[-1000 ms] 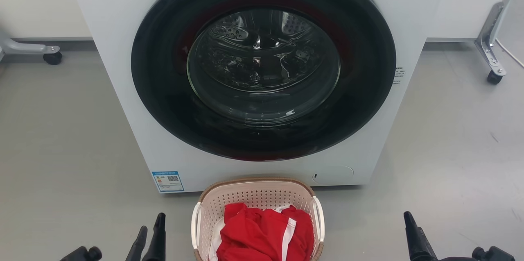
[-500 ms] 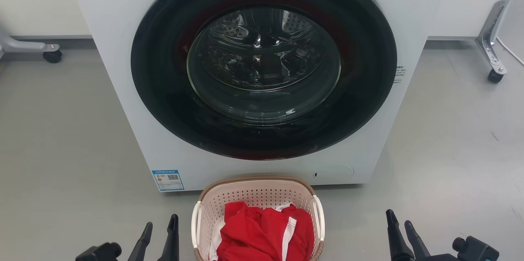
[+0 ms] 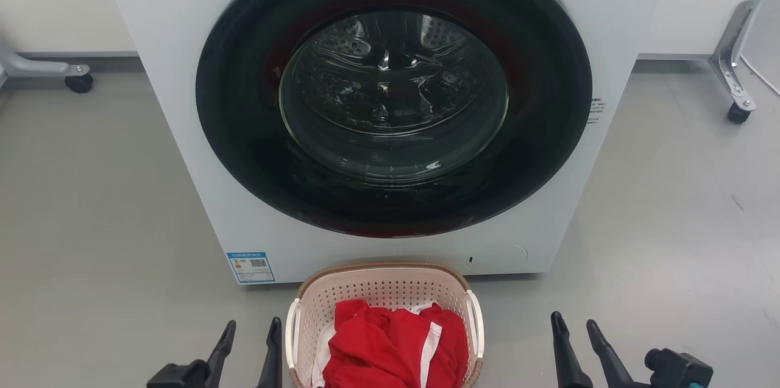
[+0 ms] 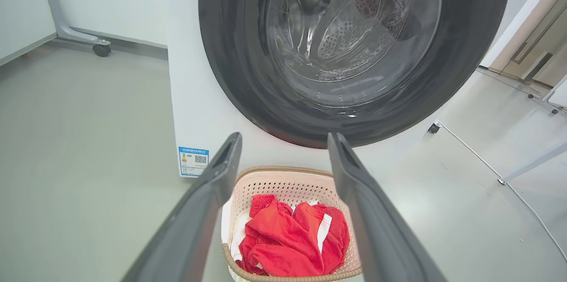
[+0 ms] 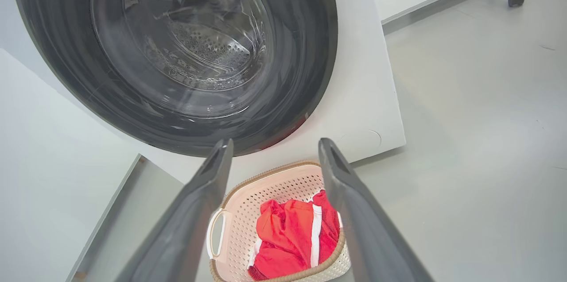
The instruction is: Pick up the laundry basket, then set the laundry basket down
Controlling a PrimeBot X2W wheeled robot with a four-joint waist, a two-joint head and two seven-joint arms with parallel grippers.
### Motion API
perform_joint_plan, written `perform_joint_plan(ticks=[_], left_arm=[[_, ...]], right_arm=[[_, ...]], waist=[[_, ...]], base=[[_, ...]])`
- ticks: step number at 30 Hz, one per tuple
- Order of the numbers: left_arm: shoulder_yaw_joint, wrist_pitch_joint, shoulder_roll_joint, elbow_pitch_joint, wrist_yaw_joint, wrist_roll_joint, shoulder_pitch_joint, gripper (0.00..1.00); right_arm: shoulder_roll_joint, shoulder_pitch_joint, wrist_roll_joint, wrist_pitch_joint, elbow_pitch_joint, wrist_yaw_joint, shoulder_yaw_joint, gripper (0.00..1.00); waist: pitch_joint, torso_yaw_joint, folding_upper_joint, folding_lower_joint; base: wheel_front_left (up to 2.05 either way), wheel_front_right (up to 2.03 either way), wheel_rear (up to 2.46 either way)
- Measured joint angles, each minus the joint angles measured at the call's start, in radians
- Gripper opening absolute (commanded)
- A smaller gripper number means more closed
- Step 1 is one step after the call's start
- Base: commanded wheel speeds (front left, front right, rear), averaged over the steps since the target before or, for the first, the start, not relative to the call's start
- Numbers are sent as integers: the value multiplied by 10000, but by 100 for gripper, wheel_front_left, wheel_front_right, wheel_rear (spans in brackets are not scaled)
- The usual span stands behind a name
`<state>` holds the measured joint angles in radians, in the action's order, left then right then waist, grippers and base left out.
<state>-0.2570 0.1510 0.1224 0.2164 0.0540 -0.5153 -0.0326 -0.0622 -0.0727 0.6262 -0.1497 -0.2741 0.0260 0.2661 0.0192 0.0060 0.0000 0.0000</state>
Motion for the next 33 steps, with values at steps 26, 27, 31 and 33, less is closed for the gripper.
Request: perform_joint_plan(ticks=[26, 27, 31, 33], left_arm=[[-495, 972, -4, -305, 617, 3465, 238, 100], [-508, 986, -4, -324, 633, 3570, 250, 100], [-489, 988, -25, -334, 696, 3603, 391, 100], [-458, 988, -44, -334, 696, 3588, 396, 100]], right_arm=[[-13, 21, -3317, -965, 230, 368, 972, 100], [-13, 23, -3413, -995, 242, 376, 982, 100], [-12, 57, -3553, -997, 240, 422, 905, 100], [-12, 68, -3551, -997, 240, 443, 844, 100]], waist=[[-191, -7, 0, 0], [-194, -8, 0, 0], [-201, -13, 0, 0], [-200, -16, 0, 0]], base=[[0, 0, 0], [0, 0, 0], [0, 0, 0], [0, 0, 0]])
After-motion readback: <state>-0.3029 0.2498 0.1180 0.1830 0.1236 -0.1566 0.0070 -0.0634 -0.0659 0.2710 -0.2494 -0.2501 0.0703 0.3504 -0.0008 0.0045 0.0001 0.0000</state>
